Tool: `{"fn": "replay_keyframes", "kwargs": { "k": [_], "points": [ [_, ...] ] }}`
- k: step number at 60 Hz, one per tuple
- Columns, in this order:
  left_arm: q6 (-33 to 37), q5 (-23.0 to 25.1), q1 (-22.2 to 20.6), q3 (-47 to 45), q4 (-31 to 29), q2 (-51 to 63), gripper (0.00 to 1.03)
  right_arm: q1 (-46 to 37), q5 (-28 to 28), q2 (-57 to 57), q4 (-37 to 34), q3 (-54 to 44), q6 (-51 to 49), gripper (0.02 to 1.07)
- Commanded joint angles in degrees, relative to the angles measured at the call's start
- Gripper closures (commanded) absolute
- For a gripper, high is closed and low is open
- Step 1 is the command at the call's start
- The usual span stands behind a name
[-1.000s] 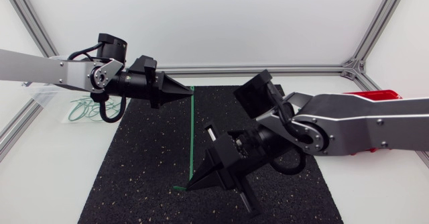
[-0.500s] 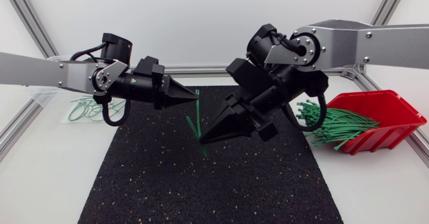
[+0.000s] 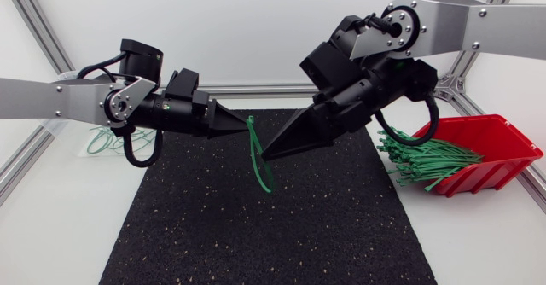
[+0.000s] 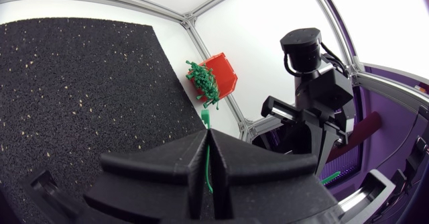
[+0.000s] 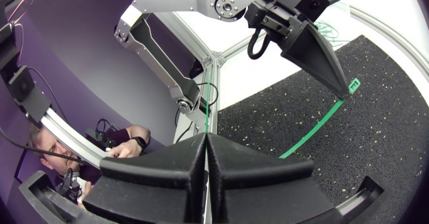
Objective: Take a green cable tie from the red box, thread the tail through the head to close it, then place it in the transparent bin on the left.
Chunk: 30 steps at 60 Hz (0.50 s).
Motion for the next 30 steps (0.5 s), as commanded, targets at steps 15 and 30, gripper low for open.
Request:
{"fn": "replay_keyframes", "kwargs": {
  "k": [15, 30],
  "points": [
    [1.56, -1.06, -1.65, -2.93, 1.55, -2.45, 0.99, -0.57, -3.34, -2.21, -5.57, 3.6, 3.8, 1.02],
    [1.91, -2.12, -2.35, -3.99, 1.73, -3.5, 0.99, -1.72, -3.87, 4.47, -22.53, 11.34, -0.51, 1.02]
  ]
}}
